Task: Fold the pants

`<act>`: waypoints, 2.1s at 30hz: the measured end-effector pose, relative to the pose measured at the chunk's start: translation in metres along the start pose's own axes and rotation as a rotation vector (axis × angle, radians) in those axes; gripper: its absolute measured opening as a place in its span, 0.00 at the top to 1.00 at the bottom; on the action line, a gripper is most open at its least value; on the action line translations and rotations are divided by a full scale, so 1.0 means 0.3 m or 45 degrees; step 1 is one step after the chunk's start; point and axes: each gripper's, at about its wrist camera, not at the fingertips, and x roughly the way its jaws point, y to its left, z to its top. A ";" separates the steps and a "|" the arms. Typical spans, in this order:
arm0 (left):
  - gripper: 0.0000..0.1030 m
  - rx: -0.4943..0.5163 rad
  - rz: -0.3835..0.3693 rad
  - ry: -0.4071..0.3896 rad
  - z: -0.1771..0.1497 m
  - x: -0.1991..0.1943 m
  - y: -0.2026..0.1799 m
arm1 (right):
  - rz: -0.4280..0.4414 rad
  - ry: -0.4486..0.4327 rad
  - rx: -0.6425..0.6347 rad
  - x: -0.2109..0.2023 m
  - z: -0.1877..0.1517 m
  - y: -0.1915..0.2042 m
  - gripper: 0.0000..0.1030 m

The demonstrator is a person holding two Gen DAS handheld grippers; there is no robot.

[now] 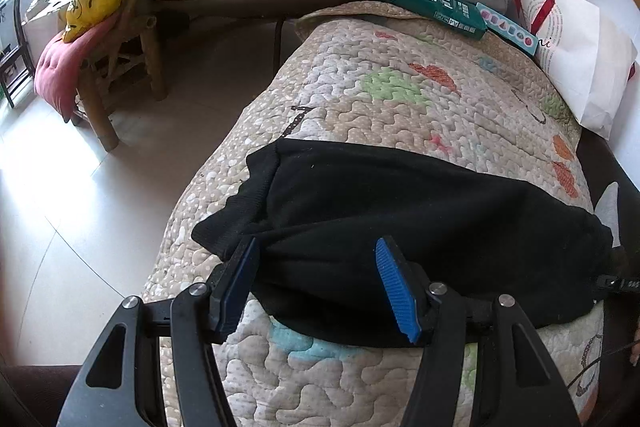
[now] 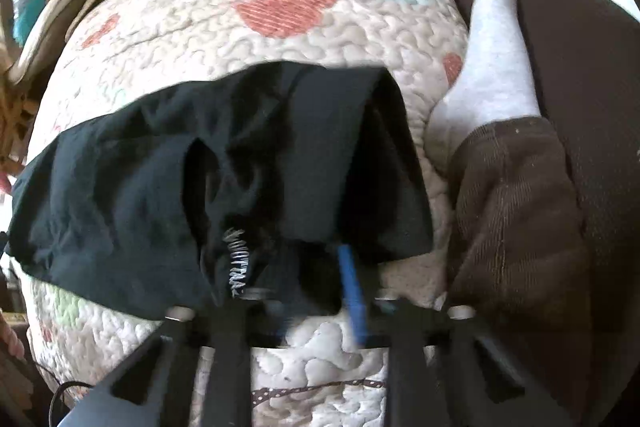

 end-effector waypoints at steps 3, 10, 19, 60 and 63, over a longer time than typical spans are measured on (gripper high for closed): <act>0.42 0.006 -0.001 0.003 0.000 0.001 -0.001 | -0.021 -0.096 0.019 -0.073 0.010 -0.013 0.95; 0.42 0.054 0.001 0.037 -0.014 0.028 -0.027 | -0.191 -0.150 0.040 -0.142 0.101 -0.058 0.96; 0.42 0.051 -0.020 0.053 -0.015 0.036 -0.027 | -0.415 -0.056 -0.048 -0.048 0.110 -0.039 0.97; 0.39 0.236 0.107 -0.005 -0.046 0.020 -0.124 | 0.047 -0.043 -0.316 0.070 0.082 0.421 0.70; 0.39 0.296 0.135 -0.052 -0.041 0.017 -0.158 | 0.048 -0.035 -0.332 0.066 0.098 0.432 0.69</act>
